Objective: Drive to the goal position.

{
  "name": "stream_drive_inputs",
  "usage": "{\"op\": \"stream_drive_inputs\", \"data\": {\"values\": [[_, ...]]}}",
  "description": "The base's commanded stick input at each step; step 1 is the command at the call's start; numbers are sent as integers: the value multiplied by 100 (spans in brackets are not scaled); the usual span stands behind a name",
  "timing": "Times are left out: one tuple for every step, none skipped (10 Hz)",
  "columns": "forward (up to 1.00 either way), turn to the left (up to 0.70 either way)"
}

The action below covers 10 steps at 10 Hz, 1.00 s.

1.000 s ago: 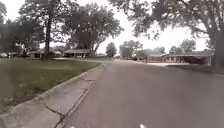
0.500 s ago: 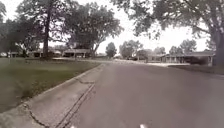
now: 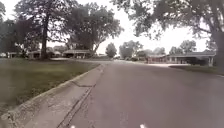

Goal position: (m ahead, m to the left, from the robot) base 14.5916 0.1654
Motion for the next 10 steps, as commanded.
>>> {"op": "stream_drive_inputs", "data": {"values": [[50,0],[50,0],[50,0],[50,0],[50,0],[50,0],[50,0],[50,0],[50,0],[50,0]]}}
